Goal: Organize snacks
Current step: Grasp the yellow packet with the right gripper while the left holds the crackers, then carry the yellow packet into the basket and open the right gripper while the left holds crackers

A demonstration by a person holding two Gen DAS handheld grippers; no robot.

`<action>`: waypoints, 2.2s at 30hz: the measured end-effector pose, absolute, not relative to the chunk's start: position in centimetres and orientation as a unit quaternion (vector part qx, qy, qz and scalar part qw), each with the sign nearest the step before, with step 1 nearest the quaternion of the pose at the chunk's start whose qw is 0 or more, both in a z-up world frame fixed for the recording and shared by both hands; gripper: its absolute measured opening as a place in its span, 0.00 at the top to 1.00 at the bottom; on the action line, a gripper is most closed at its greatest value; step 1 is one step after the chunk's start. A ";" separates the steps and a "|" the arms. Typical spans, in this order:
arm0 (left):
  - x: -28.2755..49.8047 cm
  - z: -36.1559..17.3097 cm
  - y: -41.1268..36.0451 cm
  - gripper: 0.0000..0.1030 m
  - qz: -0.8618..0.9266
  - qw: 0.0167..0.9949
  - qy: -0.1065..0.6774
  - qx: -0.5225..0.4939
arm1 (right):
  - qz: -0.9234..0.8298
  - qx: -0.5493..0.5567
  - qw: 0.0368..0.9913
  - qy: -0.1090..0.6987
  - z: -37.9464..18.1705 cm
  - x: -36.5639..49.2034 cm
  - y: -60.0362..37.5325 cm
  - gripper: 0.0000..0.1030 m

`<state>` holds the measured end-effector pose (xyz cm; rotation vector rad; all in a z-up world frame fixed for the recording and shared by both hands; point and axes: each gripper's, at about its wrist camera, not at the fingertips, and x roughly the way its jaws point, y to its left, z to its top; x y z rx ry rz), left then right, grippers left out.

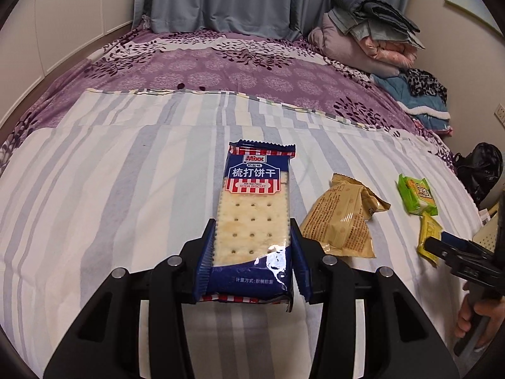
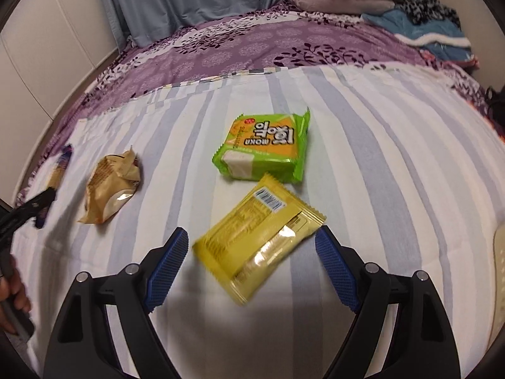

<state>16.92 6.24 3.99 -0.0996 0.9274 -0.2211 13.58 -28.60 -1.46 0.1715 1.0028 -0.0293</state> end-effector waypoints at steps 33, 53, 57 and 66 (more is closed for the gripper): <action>10.1 7.4 4.3 0.56 -0.116 0.899 0.418 -0.050 | 0.015 0.020 0.890 0.455 0.9 7.6 -27.0 0.55; 4.5 10.5 3.6 0.56 -0.120 0.911 0.392 -0.047 | 0.010 0.055 0.923 0.381 7.7 -0.2 -31.1 0.55; 3.6 10.9 3.1 0.56 -0.124 0.911 0.389 -0.048 | 0.000 0.062 0.930 0.363 8.9 -2.2 -32.6 0.55; 2.1 12.3 0.9 0.56 -0.140 0.914 0.379 -0.039 | -0.057 0.095 0.942 0.317 11.5 -7.2 -38.7 0.55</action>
